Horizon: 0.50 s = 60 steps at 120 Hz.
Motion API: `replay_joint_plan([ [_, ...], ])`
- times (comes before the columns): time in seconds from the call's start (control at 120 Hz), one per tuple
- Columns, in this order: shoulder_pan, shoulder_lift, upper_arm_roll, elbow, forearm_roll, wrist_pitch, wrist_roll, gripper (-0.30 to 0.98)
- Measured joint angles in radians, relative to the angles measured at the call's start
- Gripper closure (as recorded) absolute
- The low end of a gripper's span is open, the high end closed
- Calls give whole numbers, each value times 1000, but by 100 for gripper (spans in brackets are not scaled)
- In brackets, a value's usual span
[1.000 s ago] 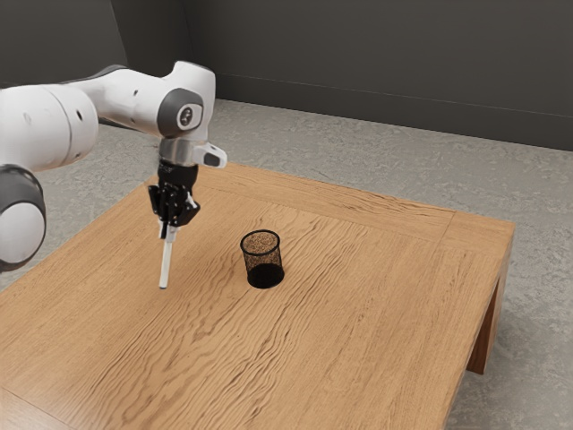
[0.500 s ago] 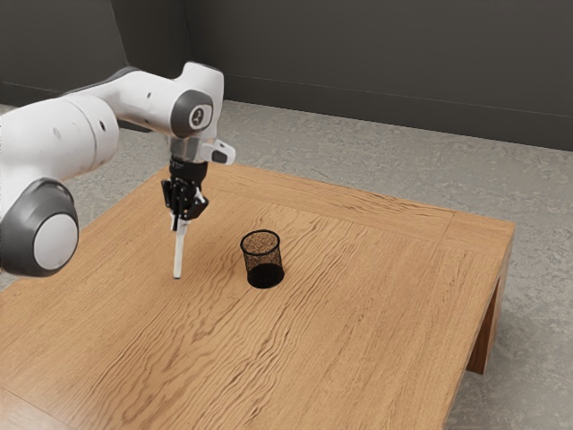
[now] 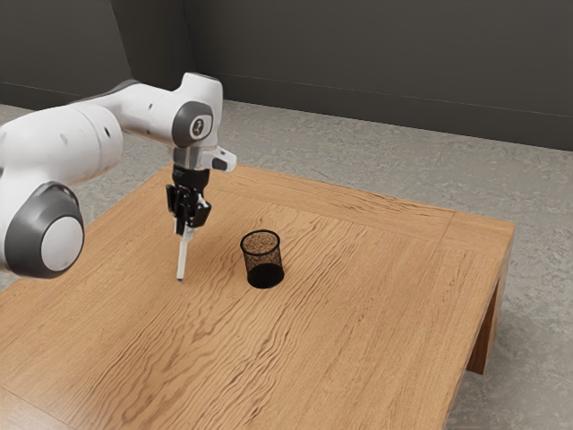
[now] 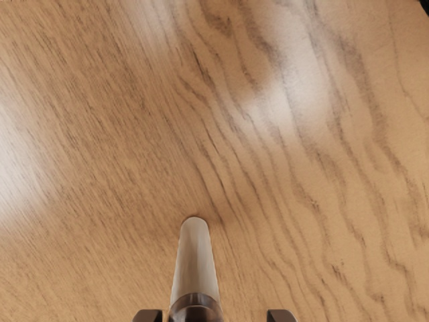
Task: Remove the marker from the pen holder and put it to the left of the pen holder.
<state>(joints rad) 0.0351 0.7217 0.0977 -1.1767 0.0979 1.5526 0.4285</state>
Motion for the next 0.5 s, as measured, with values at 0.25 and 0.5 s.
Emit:
replay_joint_plan([
  [0.25, -28, -208, 4, -125, -13, 3, 16, 15],
  [0.5, -122, -697, 27, -296, 11, 3, 21, 5],
])
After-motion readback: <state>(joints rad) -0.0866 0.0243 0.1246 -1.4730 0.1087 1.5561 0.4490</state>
